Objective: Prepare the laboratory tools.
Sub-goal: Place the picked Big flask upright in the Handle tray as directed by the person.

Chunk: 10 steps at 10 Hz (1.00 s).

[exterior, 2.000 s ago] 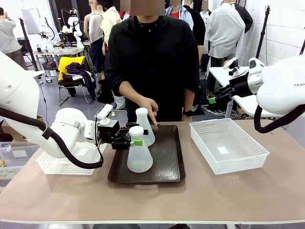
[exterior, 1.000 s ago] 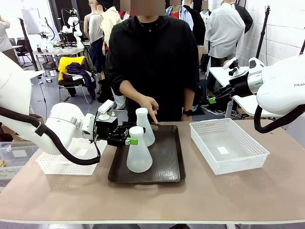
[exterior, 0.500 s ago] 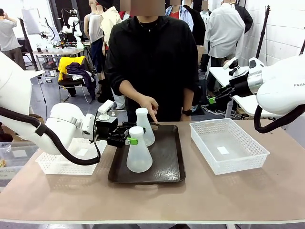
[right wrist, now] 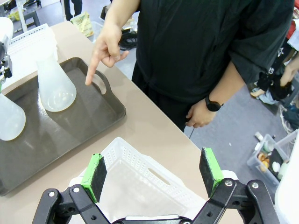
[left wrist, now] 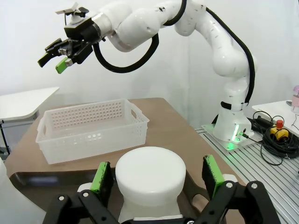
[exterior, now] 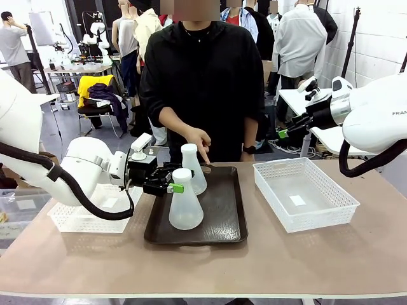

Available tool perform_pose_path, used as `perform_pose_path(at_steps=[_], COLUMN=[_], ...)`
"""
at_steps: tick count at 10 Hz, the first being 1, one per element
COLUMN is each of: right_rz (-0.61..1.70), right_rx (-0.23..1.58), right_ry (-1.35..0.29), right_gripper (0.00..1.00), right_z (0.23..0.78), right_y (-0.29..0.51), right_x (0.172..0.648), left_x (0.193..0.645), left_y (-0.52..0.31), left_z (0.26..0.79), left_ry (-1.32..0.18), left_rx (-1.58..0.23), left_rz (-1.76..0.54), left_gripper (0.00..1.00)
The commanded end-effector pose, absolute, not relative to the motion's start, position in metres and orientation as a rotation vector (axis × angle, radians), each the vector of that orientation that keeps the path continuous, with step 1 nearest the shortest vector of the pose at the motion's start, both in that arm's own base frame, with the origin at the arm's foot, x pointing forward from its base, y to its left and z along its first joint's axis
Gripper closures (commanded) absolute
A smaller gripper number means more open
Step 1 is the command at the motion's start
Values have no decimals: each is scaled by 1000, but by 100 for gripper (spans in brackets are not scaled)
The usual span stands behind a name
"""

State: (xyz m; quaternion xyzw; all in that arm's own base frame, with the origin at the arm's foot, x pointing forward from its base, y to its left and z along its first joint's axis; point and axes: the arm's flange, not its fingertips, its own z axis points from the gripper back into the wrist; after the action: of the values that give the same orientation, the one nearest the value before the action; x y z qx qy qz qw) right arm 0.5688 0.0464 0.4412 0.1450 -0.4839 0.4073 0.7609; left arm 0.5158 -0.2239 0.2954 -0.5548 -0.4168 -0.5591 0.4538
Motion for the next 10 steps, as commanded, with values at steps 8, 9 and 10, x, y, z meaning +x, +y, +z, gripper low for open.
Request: perform_pose_path(at_steps=[8,9,10], right_rz=[900,900,900], right_rx=[308,308,308], right_ry=[-1043,-1043,-1043], right_gripper=[0,0,0], right_z=[443,443,443], right_y=[45,45,45], right_x=[570,570,570], left_x=[516,516,516], left_y=[-224,-224,-224], left_z=[296,296,296], left_ry=[-1039,-1039,-1039], left_rx=[-1368,-1368,-1368], left_rz=[-1377,-1377,-1377], left_gripper=[0,0,0])
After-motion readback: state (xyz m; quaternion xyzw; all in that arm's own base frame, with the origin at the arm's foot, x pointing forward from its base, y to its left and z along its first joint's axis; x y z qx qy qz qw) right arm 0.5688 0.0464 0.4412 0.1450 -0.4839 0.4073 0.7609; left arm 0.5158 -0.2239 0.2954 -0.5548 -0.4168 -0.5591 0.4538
